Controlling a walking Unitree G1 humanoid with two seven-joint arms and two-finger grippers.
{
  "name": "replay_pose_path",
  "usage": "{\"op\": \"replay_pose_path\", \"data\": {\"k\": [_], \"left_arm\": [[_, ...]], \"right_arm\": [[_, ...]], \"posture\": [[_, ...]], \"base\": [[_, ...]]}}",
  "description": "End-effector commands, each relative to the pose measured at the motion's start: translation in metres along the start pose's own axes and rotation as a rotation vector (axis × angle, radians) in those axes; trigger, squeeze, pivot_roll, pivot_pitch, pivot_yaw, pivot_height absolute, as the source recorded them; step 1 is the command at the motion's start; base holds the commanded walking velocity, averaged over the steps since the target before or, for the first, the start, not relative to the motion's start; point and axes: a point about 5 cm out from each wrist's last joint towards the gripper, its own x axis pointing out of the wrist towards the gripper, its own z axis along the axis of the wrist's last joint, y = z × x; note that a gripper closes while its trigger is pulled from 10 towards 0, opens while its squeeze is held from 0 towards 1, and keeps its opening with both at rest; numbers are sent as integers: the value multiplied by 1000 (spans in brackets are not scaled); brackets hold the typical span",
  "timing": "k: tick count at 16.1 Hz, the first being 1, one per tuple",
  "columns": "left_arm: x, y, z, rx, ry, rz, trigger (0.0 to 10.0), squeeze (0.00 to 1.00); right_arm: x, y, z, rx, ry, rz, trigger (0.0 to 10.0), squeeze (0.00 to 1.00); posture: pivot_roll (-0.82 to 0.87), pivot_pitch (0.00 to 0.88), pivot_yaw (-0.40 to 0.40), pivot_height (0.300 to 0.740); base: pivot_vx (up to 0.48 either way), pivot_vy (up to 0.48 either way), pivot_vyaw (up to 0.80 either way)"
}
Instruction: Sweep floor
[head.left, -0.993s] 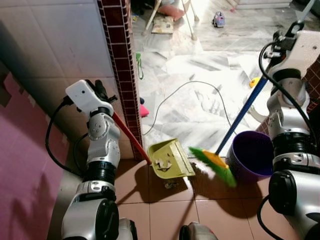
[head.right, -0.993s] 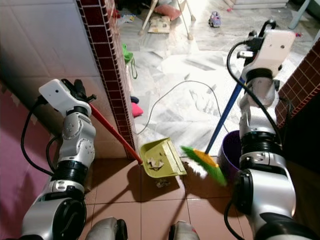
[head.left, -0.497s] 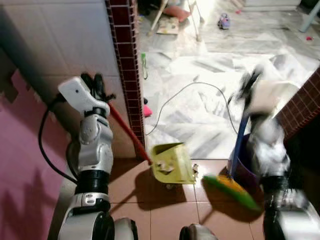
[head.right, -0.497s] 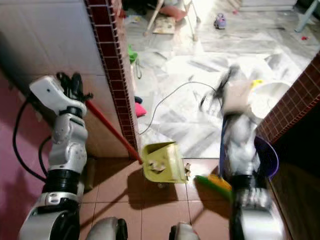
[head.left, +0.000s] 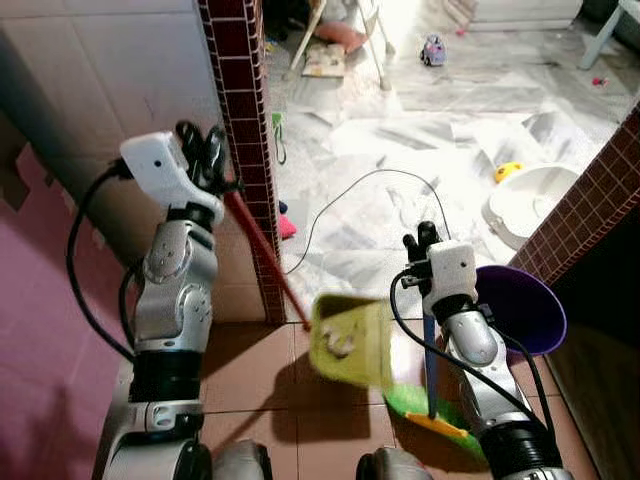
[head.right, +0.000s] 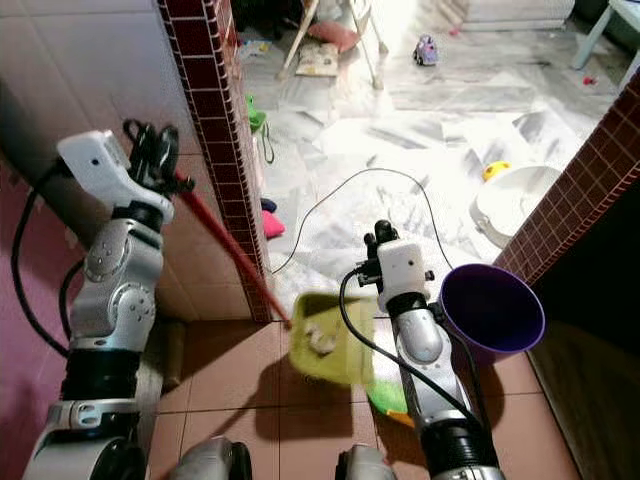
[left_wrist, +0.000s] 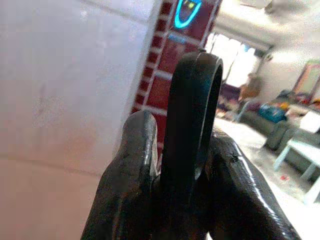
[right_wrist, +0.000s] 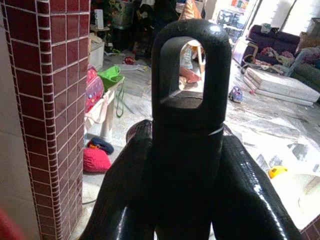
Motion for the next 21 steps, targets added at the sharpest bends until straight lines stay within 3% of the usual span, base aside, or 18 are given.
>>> {"op": "replay_pose_path", "data": {"k": [1,7,21], "left_arm": [[0,-6,13,34,-42,4,10000,0],[-5,-7,12,36,1,28,10000,0],[-3,-11,12,-1,11,39,10000,0]], "right_arm": [[7,1,10,35,-29,-11,10000,0],[10,9,10,64,-13,0,10000,0],[17,5,15,67,-19,-7,10000,0]], "posture": [[-36,0,18,740],[-26,0,19,740],[-46,0,15,740]], "base": [[0,0,0],[0,0,0],[-333,0,0]]}}
